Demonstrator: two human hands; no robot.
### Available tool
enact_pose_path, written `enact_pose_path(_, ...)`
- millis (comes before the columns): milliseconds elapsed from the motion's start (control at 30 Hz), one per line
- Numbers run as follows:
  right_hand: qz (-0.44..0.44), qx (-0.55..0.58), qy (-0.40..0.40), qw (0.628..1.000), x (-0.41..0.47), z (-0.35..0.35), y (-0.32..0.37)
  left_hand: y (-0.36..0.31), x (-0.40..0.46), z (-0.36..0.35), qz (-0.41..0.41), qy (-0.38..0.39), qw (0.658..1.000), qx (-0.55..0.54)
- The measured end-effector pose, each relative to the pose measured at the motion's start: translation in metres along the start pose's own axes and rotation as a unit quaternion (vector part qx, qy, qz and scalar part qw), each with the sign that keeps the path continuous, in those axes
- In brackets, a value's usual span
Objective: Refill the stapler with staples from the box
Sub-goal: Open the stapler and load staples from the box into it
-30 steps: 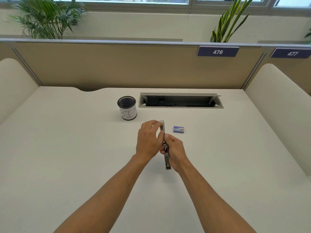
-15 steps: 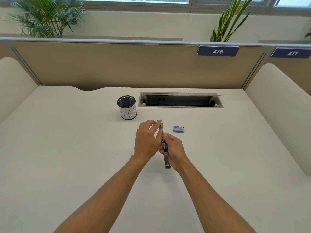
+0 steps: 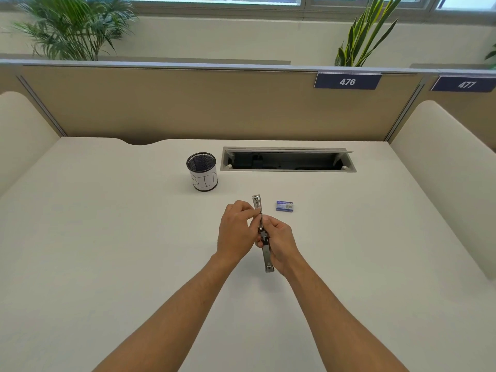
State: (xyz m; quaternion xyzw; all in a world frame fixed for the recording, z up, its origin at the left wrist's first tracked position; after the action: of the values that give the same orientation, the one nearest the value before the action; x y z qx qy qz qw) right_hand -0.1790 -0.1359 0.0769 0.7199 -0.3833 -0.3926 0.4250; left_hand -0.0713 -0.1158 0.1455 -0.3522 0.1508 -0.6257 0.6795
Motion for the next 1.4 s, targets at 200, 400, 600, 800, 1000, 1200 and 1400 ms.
enact_pose_path(200, -0.012, 0.01, 0.002, 1.0, 0.0, -0.001, -0.006, 0.009, -0.002, -0.002, 0.026, 0.01, 1.0, -0.008)
enact_pose_path(400, -0.009, -0.035, -0.009, 0.999, -0.003, 0.001, -0.006, 0.012, 0.002, -0.002, 0.038, 0.032, 0.998, 0.038)
enact_pose_path(600, -0.006, -0.045, -0.014, 0.999, -0.003, 0.002, -0.007, 0.015, 0.006, -0.006, 0.055, 0.057, 0.997, 0.022)
enact_pose_path(800, -0.006, -0.049, -0.01, 0.999, -0.002, 0.004, -0.009, 0.018, 0.004, -0.009, 0.072, 0.059, 0.996, 0.007)
enact_pose_path(1000, -0.007, -0.053, -0.007, 0.999, -0.002, 0.004, -0.012, 0.023, 0.003, -0.008, 0.089, 0.07, 0.993, -0.044)
enact_pose_path(1200, -0.004, -0.07, -0.003, 0.998, 0.001, 0.006, -0.012, 0.025, 0.004, -0.008, 0.103, 0.069, 0.989, -0.086)
enact_pose_path(1400, -0.012, -0.077, -0.003, 0.997, 0.001, 0.009, -0.017, 0.025, 0.004, -0.012, 0.095, 0.092, 0.988, -0.081)
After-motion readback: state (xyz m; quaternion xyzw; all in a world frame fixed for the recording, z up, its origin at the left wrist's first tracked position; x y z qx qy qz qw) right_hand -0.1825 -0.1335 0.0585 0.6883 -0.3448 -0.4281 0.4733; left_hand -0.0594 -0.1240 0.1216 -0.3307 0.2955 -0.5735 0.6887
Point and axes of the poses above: each hand's wrist, its own x-axis towards the middle knuckle, its own z-axis out of the back of the hand, y = z × x, the point moved 9 cm from there along x, towards the middle knuckle, and after that the axes turned 8 degrees about y, right-handed, at the moved point
